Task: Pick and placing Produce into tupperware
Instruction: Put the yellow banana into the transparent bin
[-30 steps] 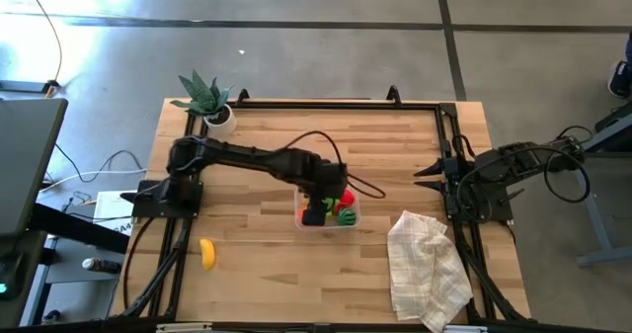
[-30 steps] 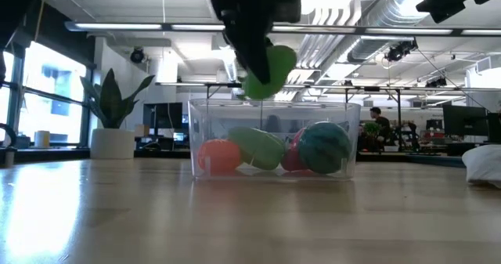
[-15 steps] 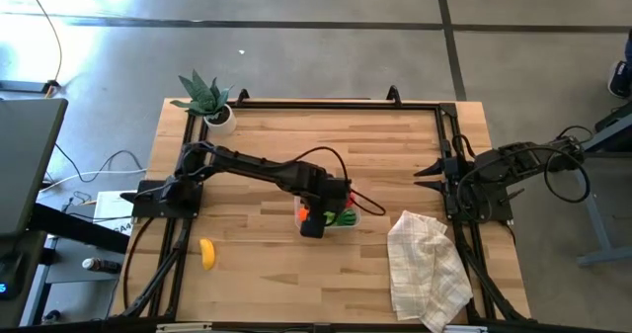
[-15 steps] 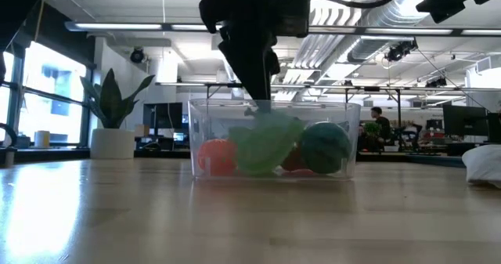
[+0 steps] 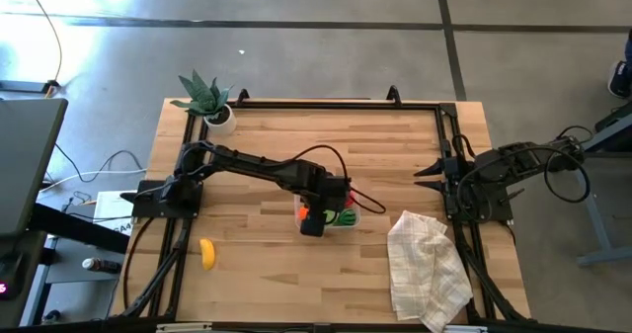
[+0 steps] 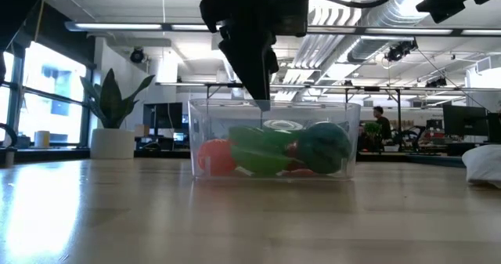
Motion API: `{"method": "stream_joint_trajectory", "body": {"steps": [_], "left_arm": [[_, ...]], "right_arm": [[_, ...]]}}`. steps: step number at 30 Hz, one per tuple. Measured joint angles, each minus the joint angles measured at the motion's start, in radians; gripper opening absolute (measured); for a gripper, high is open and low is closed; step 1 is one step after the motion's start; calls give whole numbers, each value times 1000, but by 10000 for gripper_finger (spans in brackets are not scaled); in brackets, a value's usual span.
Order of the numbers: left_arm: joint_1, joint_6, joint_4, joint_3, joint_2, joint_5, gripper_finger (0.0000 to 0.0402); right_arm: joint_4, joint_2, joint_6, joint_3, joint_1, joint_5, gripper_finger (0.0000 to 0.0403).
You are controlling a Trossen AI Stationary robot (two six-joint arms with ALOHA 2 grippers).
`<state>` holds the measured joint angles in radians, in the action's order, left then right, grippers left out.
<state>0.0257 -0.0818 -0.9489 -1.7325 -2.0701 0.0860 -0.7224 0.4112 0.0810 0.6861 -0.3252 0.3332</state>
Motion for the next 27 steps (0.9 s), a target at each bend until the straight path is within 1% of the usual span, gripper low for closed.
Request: {"method": "stream_joint_trajectory", "body": {"steps": [20, 23, 27], "left_arm": [[0, 32, -69, 0, 13, 0, 150], [0, 34, -121, -43, 15, -6, 150], [-7, 34, -205, -140, 16, -50, 150]], "right_arm": [[0, 0, 0, 0, 0, 0, 84], [0, 0, 0, 0, 0, 0, 84], [0, 0, 0, 0, 0, 0, 84]]}}
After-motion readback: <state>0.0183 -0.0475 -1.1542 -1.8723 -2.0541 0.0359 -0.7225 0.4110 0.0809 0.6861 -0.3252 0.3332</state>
